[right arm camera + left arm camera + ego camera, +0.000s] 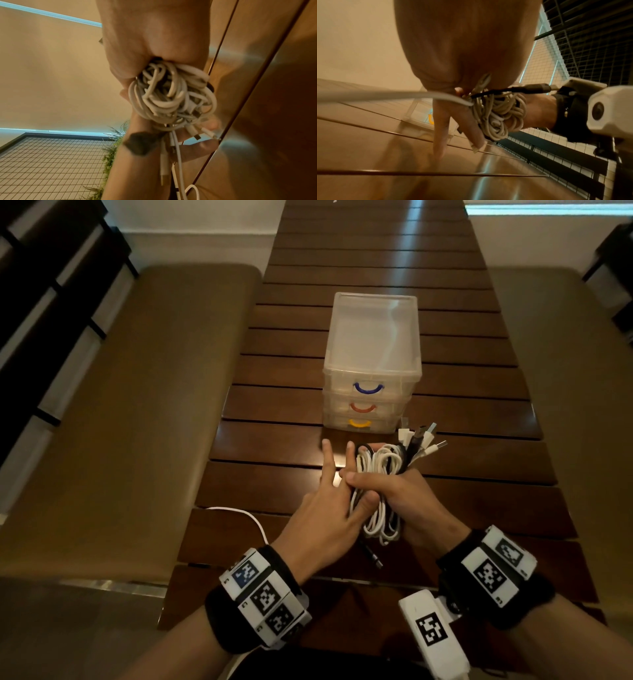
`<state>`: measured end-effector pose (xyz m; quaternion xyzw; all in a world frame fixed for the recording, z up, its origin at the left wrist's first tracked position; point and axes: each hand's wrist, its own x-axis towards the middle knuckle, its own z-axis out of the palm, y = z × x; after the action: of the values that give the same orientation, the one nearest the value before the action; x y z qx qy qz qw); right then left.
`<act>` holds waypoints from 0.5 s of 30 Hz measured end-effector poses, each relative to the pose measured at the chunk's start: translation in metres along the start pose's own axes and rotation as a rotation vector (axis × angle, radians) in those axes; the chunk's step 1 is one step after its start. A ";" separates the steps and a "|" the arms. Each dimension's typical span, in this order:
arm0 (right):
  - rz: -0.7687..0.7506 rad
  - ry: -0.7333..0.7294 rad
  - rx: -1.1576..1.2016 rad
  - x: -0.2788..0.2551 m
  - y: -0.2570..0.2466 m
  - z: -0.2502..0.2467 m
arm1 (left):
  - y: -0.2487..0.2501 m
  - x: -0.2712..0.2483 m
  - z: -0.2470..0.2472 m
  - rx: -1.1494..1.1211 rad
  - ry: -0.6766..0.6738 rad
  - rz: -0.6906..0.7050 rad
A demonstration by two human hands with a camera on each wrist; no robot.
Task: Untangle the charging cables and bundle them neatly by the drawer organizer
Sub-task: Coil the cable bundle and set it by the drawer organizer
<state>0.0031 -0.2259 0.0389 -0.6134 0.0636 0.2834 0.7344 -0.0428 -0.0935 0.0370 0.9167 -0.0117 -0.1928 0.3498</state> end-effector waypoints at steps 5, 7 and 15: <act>-0.064 -0.008 0.042 0.000 -0.003 0.000 | -0.003 -0.002 -0.001 -0.007 0.132 0.025; -0.080 -0.035 0.063 0.000 -0.005 0.000 | -0.003 -0.004 -0.001 -0.038 0.171 0.032; -0.077 -0.070 0.184 0.006 -0.009 -0.003 | -0.021 -0.011 -0.006 -0.328 0.295 0.167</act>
<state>0.0139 -0.2273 0.0435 -0.5350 0.0399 0.2691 0.7999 -0.0533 -0.0720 0.0318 0.8616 -0.0045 -0.0266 0.5069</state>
